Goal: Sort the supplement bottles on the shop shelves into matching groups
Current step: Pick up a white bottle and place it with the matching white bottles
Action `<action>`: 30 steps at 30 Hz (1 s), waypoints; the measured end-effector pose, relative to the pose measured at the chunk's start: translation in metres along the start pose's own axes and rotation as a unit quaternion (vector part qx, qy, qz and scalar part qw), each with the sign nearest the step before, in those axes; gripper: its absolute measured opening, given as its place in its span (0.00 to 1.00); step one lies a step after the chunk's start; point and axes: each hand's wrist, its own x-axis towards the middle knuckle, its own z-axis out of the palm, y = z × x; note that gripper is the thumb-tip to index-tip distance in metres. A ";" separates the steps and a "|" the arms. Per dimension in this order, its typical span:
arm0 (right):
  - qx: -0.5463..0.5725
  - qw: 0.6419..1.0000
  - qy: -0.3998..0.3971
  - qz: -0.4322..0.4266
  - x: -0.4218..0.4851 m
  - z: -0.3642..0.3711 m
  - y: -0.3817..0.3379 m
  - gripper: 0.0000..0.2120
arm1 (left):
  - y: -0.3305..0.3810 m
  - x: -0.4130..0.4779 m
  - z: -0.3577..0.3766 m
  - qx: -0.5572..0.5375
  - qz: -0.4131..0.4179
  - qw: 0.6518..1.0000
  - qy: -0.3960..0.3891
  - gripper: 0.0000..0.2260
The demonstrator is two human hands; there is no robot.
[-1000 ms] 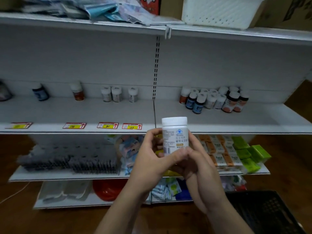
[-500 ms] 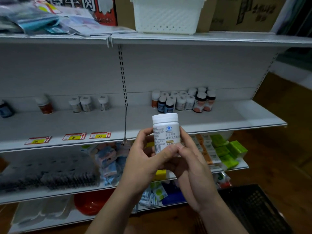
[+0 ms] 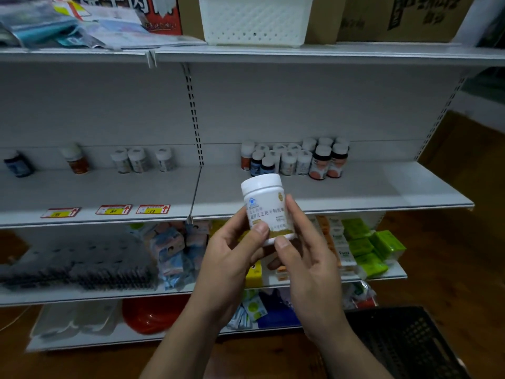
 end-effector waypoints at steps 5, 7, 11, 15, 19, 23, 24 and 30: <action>-0.019 1.000 0.014 -0.002 -0.002 -0.015 0.003 0.26 | -0.010 0.001 0.011 -0.024 -0.015 0.999 0.020 0.19; -0.023 1.000 0.020 -0.002 -0.002 -0.021 0.005 0.25 | -0.013 0.003 0.016 -0.027 -0.023 0.999 0.016 0.17; -0.025 0.999 0.031 0.000 -0.002 -0.028 0.010 0.25 | -0.017 0.006 0.022 -0.017 -0.038 0.999 0.009 0.16; -0.022 0.999 0.025 0.009 -0.001 -0.029 0.017 0.26 | -0.022 0.005 0.020 -0.012 -0.053 0.998 0.031 0.20; -0.021 0.999 0.000 0.028 -0.004 -0.022 0.030 0.26 | -0.026 -0.001 0.009 -0.003 -0.069 0.996 0.059 0.19; -0.019 0.999 -0.019 0.040 -0.007 -0.006 0.044 0.26 | -0.025 -0.008 -0.011 0.006 -0.094 0.992 0.084 0.19; -0.018 0.998 -0.027 0.048 -0.007 -0.001 0.047 0.26 | -0.026 -0.010 -0.017 0.012 -0.097 0.991 0.094 0.18; 0.011 0.992 -0.072 0.101 -0.004 0.048 0.061 0.22 | -0.022 -0.018 -0.063 0.025 -0.108 0.980 0.163 0.15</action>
